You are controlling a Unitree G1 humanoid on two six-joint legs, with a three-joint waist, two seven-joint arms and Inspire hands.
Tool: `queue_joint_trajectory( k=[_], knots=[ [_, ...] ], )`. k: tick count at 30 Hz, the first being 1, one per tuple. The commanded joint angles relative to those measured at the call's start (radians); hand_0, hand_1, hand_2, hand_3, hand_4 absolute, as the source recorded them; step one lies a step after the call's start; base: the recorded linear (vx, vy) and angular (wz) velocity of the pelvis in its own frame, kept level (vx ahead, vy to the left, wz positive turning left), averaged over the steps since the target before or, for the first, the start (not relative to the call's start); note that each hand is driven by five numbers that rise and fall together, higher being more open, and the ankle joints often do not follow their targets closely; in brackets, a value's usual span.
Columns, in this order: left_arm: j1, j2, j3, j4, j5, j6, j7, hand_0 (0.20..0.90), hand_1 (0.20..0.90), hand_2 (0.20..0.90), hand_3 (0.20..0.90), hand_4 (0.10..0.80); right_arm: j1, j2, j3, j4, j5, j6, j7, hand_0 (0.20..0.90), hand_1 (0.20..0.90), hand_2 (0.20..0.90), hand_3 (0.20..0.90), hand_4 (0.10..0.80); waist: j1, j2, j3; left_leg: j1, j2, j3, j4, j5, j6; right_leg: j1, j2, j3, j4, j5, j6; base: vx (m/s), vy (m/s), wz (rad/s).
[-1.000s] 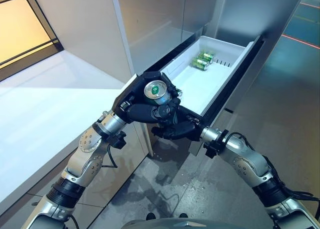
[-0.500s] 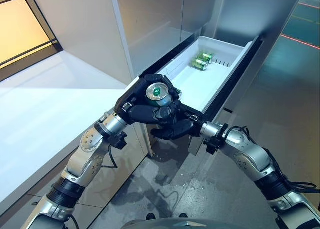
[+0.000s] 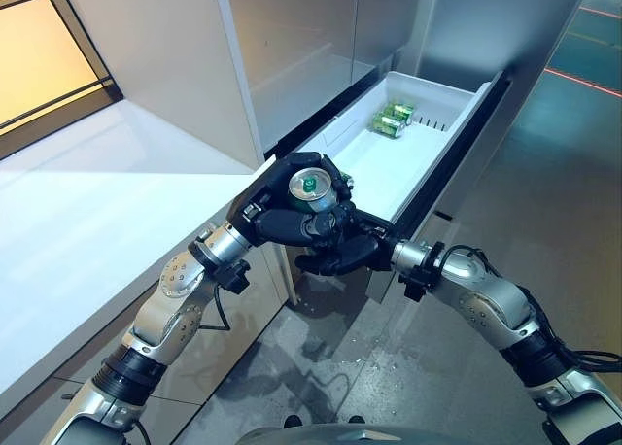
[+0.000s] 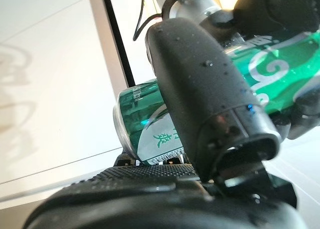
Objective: Put drinks into fridge and close the fridge
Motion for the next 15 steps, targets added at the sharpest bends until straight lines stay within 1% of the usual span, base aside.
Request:
queue_joint_trajectory(
  k=[1,4,8,13,15],
  knots=[
    [-0.172,-0.056,-0.014,-0.031,-0.052,-0.122,0.001,0.3,0.3,0.3,0.2,0.1,-0.137,0.11,0.037,-0.097,0.201,-0.047,0.025,0.9,0.9,0.9,0.9,0.8,-0.004,-0.027,-0.082,-0.006,-0.04,-0.03,0.004,-0.074,0.028,-0.017,-0.017,-0.006,0.046,-0.047,0.081,0.0,0.0,0.0],
    [-0.168,-0.051,-0.021,-0.025,-0.054,-0.128,0.0,0.3,0.3,0.3,0.2,0.1,-0.123,0.124,0.039,-0.088,0.28,-0.024,0.009,0.9,0.9,0.9,0.9,0.8,-0.002,-0.028,-0.083,-0.004,-0.038,-0.031,0.003,-0.073,0.027,-0.015,-0.017,-0.008,0.044,-0.046,0.082,0.0,0.0,0.0],
    [-0.163,-0.044,-0.025,-0.017,-0.061,-0.136,-0.005,0.3,0.3,0.3,0.2,0.1,-0.112,0.131,0.039,-0.081,0.319,-0.036,-0.004,0.9,0.9,0.9,0.9,0.8,-0.002,-0.028,-0.083,-0.004,-0.039,-0.031,0.003,-0.073,0.027,-0.014,-0.018,-0.009,0.043,-0.045,0.083,0.0,0.0,0.0],
    [-0.163,-0.041,-0.03,-0.02,-0.063,-0.127,0.004,0.3,0.3,0.3,0.2,0.1,-0.119,0.134,0.037,-0.081,0.287,-0.066,-0.012,0.9,0.9,0.9,0.9,0.8,-0.001,-0.026,-0.084,-0.004,-0.039,-0.033,0.003,-0.072,0.028,-0.013,-0.017,-0.008,0.042,-0.045,0.082,0.0,0.0,0.0],
    [-0.162,-0.04,-0.032,-0.017,-0.062,-0.124,0.006,0.3,0.3,0.3,0.2,0.1,-0.127,0.128,0.036,-0.082,0.244,-0.083,-0.009,0.9,0.9,0.9,0.9,0.8,-0.001,-0.026,-0.085,-0.003,-0.039,-0.034,0.002,-0.072,0.028,-0.013,-0.016,-0.008,0.042,-0.046,0.081,0.0,0.0,0.0]
  ],
)
